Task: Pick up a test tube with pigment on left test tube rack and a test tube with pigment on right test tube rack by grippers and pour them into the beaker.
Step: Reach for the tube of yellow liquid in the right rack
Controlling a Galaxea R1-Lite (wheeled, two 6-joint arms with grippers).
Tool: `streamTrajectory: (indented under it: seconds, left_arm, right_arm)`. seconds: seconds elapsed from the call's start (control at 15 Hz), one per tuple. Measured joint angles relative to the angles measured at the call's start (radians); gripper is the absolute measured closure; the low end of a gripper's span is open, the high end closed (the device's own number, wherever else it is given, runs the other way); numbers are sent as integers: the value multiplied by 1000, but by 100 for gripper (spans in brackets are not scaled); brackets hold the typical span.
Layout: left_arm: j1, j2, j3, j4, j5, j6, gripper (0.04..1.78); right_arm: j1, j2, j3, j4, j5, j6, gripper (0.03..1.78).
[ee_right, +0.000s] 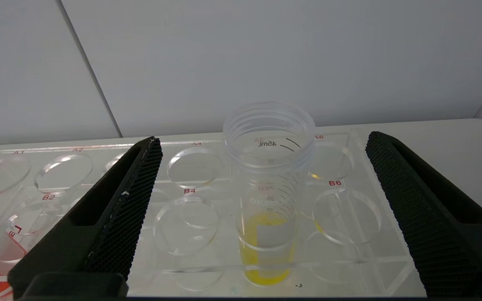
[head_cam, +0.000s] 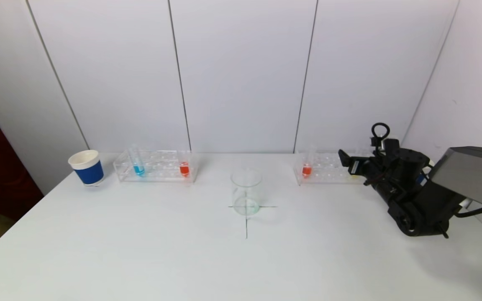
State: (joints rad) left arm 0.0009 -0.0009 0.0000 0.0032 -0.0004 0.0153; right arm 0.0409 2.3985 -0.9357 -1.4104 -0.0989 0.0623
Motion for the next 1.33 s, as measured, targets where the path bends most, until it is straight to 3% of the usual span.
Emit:
streamTrajectory:
  seconds: [1.33]
  left_arm:
    - [0, 0, 0, 0, 0, 0, 6]
  right_arm:
    - [2, 1, 22, -27, -10, -2, 4]
